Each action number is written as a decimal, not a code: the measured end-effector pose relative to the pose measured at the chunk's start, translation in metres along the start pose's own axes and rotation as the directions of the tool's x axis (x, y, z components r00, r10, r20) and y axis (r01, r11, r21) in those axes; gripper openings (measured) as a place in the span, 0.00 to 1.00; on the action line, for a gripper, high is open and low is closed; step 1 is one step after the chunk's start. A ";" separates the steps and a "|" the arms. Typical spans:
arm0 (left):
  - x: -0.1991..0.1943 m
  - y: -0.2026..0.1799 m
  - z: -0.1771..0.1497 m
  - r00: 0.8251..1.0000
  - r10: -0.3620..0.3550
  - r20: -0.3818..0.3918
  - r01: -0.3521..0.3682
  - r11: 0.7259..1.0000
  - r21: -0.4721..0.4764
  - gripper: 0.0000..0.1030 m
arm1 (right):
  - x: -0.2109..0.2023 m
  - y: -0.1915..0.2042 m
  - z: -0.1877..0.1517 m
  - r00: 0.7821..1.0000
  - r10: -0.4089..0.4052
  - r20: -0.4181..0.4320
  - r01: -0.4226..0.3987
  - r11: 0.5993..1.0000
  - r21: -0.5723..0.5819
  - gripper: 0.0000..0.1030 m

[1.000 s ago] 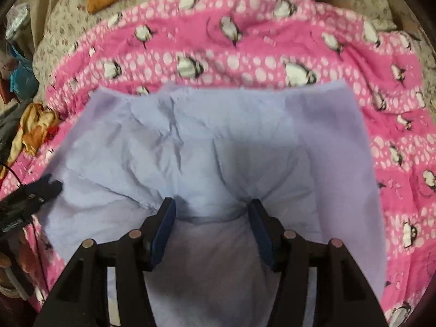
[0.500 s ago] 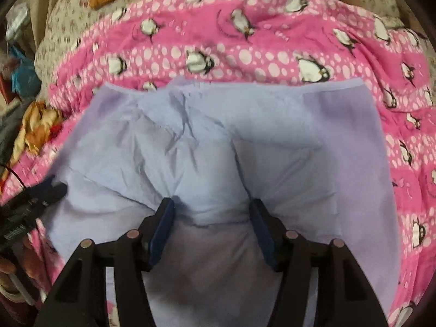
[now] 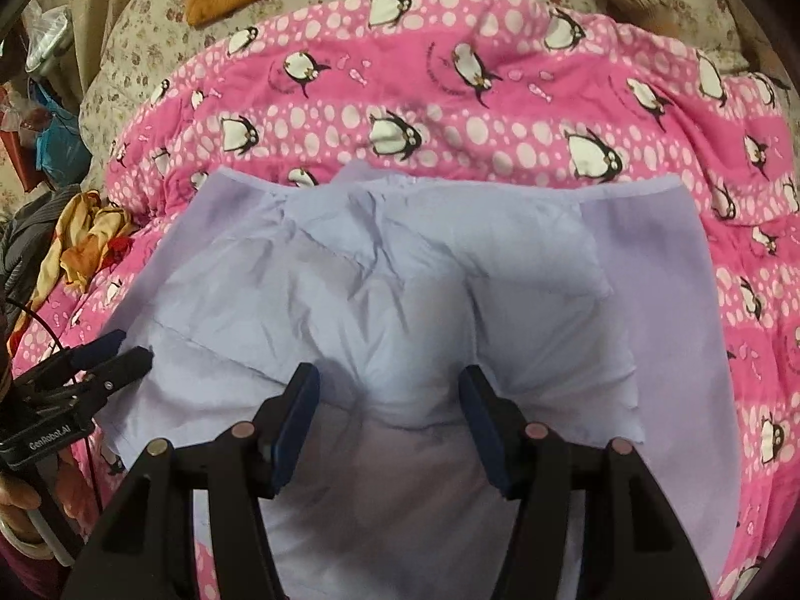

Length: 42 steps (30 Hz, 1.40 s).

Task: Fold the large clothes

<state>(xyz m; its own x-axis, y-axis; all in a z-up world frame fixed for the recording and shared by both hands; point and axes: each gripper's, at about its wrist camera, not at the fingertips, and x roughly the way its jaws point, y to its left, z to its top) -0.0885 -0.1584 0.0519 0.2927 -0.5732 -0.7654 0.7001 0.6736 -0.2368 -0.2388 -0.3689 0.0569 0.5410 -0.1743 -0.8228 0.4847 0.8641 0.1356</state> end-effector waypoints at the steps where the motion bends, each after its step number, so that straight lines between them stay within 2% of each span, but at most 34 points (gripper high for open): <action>1: 0.000 0.000 0.000 1.000 -0.001 -0.001 0.001 1.000 -0.002 0.38 | -0.001 0.000 0.001 1.000 -0.002 0.002 0.002 1.000 -0.001 0.60; 5: 0.000 0.004 0.001 1.000 -0.025 -0.007 0.025 0.999 -0.026 0.38 | 0.006 0.000 0.001 1.000 -0.017 -0.011 0.016 1.000 -0.008 0.63; 8: -0.005 0.015 0.007 0.996 -0.087 -0.021 0.085 0.994 -0.073 0.38 | 0.016 -0.003 -0.002 0.999 -0.021 -0.029 0.020 1.000 -0.009 0.67; 11: -0.015 0.047 0.016 0.986 -0.167 0.018 0.167 0.964 -0.209 0.38 | 0.015 -0.007 -0.004 1.000 -0.004 -0.024 0.004 1.000 0.009 0.68; 13: -0.016 0.068 0.020 0.986 -0.161 0.038 0.165 0.946 -0.278 0.40 | 0.014 -0.009 -0.005 1.000 0.003 -0.024 -0.002 1.000 0.014 0.68; 15: -0.008 0.086 0.024 0.988 -0.154 0.014 0.150 0.933 -0.328 0.46 | 0.014 -0.010 -0.006 1.000 0.005 -0.025 -0.005 1.000 0.011 0.68; 18: 0.010 0.101 0.024 0.980 -0.194 -0.043 0.162 0.906 -0.392 0.46 | 0.014 -0.009 -0.007 1.000 0.005 -0.020 -0.005 1.000 0.009 0.69; 21: 0.028 0.098 0.022 0.973 -0.216 -0.088 0.165 0.905 -0.392 0.46 | 0.014 -0.010 -0.007 1.000 0.011 -0.016 -0.011 1.000 0.008 0.70; 23: 0.042 0.092 0.021 0.966 -0.223 -0.131 0.161 0.914 -0.372 0.46 | 0.015 -0.010 -0.007 1.000 0.017 -0.016 -0.016 1.000 0.009 0.71; 24: 0.047 0.088 0.020 0.969 -0.208 -0.136 0.149 0.923 -0.354 0.47 | 0.015 -0.011 -0.007 1.000 0.022 -0.017 -0.021 1.000 0.008 0.71; 27: 0.049 0.084 0.020 0.973 -0.195 -0.120 0.144 0.929 -0.340 0.50 | 0.015 -0.012 -0.007 0.999 0.031 -0.016 -0.031 1.000 0.003 0.72; 42: 0.049 0.082 0.020 0.978 -0.175 -0.111 0.129 0.933 -0.336 0.50 | 0.009 -0.016 -0.006 0.999 0.050 -0.006 -0.050 0.999 0.022 0.75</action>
<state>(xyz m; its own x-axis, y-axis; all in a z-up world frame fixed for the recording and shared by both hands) -0.0036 -0.1409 0.0069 0.0913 -0.6272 -0.7735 0.4718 0.7112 -0.5211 -0.2454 -0.3812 0.0441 0.5606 -0.1277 -0.8182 0.4716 0.8614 0.1887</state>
